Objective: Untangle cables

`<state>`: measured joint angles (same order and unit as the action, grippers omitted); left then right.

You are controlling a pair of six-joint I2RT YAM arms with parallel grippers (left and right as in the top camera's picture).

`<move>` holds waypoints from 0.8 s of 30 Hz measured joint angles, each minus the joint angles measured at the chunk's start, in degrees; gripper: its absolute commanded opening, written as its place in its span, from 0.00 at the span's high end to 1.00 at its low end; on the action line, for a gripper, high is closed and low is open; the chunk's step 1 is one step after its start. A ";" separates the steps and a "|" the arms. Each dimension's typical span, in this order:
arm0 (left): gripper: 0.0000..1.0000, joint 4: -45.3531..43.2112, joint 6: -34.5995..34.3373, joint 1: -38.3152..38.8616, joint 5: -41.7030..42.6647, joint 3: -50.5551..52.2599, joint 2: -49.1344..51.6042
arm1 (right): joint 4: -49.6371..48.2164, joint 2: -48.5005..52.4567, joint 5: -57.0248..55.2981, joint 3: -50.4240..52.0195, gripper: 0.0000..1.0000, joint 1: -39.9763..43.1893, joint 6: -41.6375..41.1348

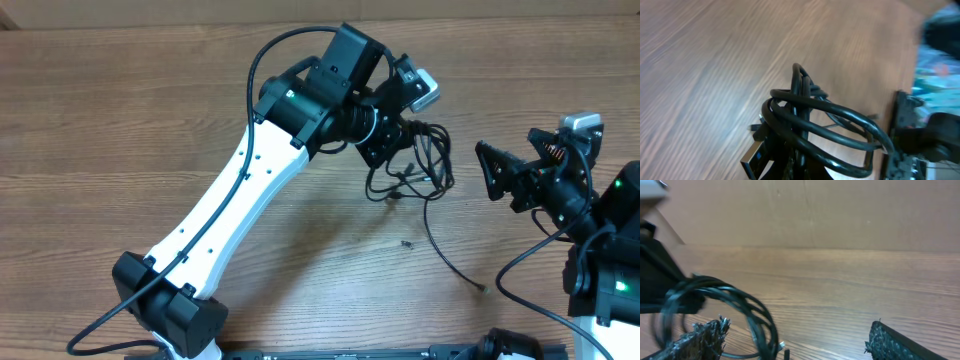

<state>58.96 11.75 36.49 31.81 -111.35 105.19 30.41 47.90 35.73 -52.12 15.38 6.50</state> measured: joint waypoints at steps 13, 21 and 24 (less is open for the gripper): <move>0.96 -5.81 -4.57 0.00 13.79 0.00 0.00 | 1.68 2.95 -1.18 0.00 0.13 0.00 12.83; 0.96 -5.81 -5.86 0.13 14.53 0.00 0.00 | 0.87 2.95 4.50 0.00 0.14 0.00 20.24; 0.96 -5.79 -5.86 0.28 14.27 0.00 0.00 | -0.37 2.95 5.99 0.00 0.14 0.00 21.11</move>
<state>53.17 5.89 36.77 46.09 -111.35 105.19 30.04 50.85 41.71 -52.12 15.38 27.62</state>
